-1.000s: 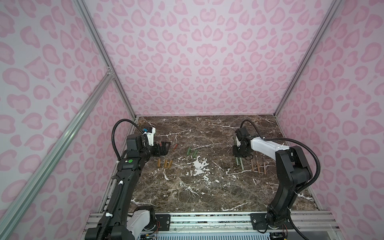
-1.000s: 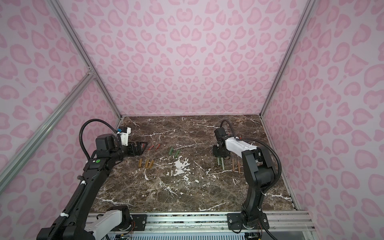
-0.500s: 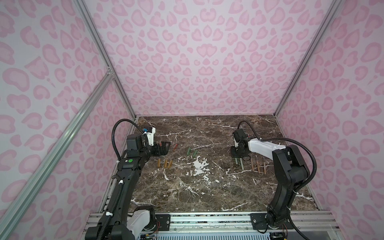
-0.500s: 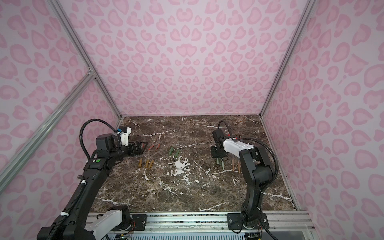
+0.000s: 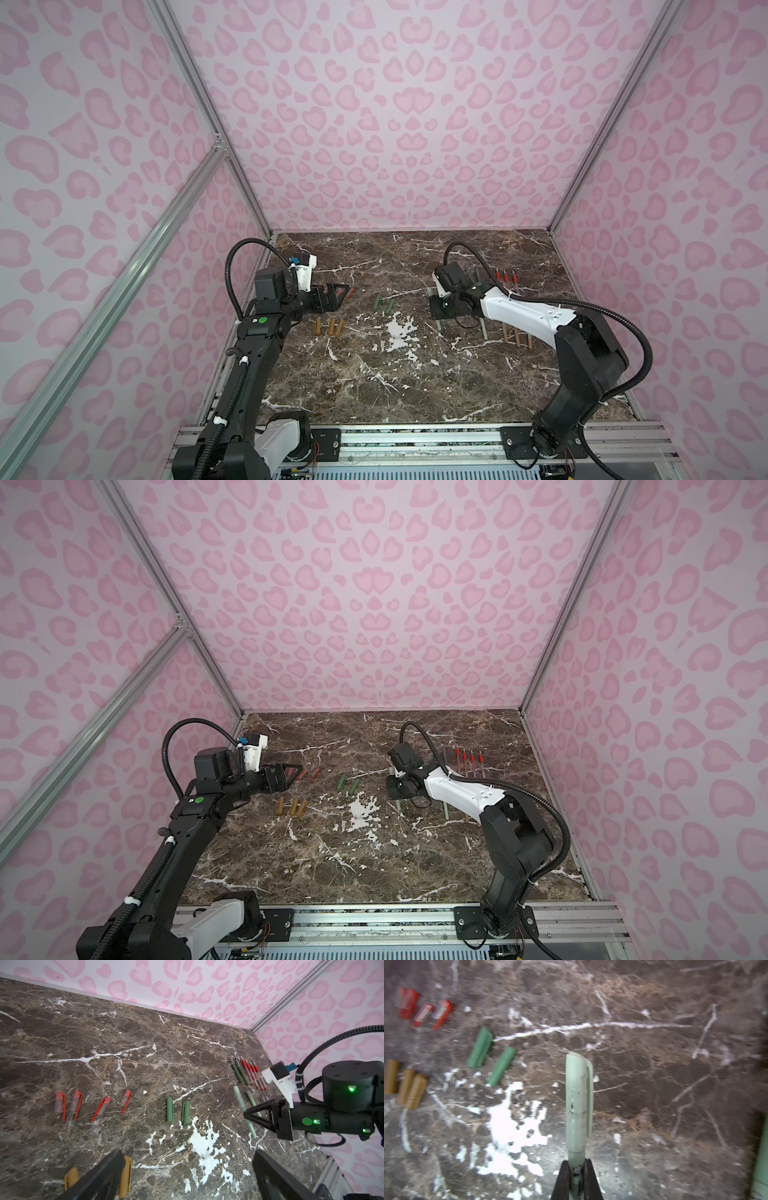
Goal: Open the pen caps
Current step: 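Lift the pale green pen cap-first toward the left gripper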
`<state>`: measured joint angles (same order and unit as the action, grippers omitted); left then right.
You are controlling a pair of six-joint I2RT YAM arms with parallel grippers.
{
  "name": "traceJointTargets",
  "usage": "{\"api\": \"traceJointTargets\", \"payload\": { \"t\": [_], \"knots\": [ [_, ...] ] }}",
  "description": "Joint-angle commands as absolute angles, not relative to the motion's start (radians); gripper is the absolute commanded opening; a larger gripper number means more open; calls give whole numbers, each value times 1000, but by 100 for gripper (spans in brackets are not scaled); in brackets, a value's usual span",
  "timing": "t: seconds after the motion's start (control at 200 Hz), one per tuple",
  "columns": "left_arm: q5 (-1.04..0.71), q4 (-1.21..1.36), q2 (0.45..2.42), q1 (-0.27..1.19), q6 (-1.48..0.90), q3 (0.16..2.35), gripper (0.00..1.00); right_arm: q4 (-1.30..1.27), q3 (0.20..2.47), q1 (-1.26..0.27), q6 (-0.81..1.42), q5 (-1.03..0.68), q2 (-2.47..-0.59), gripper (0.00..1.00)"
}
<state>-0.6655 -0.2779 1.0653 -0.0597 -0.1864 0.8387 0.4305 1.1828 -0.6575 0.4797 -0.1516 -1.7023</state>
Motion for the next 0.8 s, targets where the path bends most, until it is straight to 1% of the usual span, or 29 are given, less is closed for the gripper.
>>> {"api": "traceJointTargets", "payload": {
  "t": [0.0,0.145,0.28,0.54,0.66,0.795],
  "knots": [
    [-766,-163,1070,-61,-267,806,100,292,1182,-722,547,-182,-1683,1],
    [-825,-104,1085,-49,-350,785,95,221,1224,-808,579,-208,-1689,0],
    [-819,-69,1110,-16,-352,772,91,146,1254,-879,578,-221,-1697,0],
    [-799,-68,1171,53,-372,788,81,123,1334,-949,563,-229,-1748,0],
    [-790,-81,1191,67,-394,805,71,131,1365,-959,577,-253,-1781,0],
    [-791,-54,1205,83,-399,795,60,132,1374,-974,558,-243,-1787,0]
  ]
}}
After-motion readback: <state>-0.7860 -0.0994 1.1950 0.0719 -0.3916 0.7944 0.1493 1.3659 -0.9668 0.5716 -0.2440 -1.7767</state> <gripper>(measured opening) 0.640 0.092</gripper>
